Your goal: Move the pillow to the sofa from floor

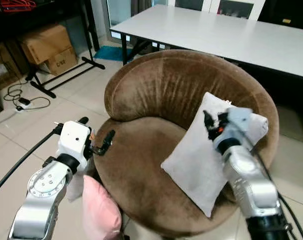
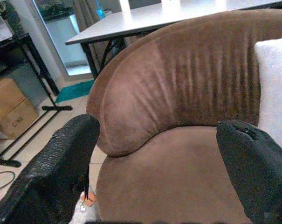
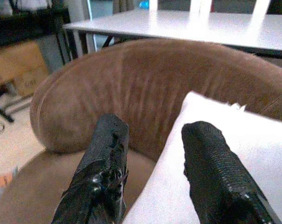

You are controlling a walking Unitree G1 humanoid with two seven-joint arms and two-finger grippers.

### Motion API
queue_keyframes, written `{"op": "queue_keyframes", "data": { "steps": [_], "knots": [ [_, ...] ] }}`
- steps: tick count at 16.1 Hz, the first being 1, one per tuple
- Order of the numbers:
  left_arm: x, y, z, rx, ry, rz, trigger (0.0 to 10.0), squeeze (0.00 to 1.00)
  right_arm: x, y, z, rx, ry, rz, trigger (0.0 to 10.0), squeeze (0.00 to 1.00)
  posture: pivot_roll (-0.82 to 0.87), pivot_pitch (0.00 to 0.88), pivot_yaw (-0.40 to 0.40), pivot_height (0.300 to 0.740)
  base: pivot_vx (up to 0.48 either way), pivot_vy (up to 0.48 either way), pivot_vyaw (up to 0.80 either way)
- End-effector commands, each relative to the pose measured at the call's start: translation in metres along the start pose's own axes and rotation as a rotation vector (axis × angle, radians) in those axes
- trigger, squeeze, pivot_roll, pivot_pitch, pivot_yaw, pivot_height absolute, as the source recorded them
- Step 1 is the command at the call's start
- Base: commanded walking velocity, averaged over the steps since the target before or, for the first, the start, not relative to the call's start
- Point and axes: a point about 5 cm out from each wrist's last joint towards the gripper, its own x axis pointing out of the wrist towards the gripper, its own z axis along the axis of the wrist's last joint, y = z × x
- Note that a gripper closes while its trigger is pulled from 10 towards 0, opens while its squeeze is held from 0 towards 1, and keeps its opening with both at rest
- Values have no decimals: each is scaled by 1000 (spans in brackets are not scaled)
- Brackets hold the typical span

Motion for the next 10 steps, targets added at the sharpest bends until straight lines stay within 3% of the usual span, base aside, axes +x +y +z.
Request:
{"op": "queue_keyframes", "data": {
  "steps": [1, 4, 6, 7, 8, 9, 10],
  "knots": [
    [0, 2, -2, 5, 7, 27, 10000, 0, -3, 7, -2, -23, 25, 18, 10000, 0, -27, 0, -3, 740, -319, 0, 0],
    [-1, 5, -1, 15, 4, 57, 10000, 0, -3, 4, -1, -56, 57, -1, 10000, 0, -18, 0, -7, 740, -294, 0, 0],
    [-1, 7, -1, 17, 6, 89, 10000, 0, -2, 2, 0, -66, 65, -22, 10000, 0, -17, 0, -9, 740, 0, 0, 0],
    [-1, 7, -1, 9, 2, 101, 10000, 0, -1, -1, 0, -89, 73, -42, 10000, 522, -17, 0, -10, 740, 0, 0, 0],
    [-1, 7, -1, 6, 1, 104, 10000, 0, -1, -2, 0, -109, 77, -51, 10000, 894, -17, 0, -10, 740, 0, 0, 0],
    [-1, 8, -2, -2, 4, 109, 10000, 0, -1, -3, 1, -156, 81, -22, 10000, 1000, -17, 0, -10, 740, 0, 0, 0],
    [-1, 8, -2, -4, 5, 111, 10000, 0, -1, -3, 2, -151, 82, -7, 10000, 1000, -17, 0, -10, 740, 0, 0, 0]
  ]
}}
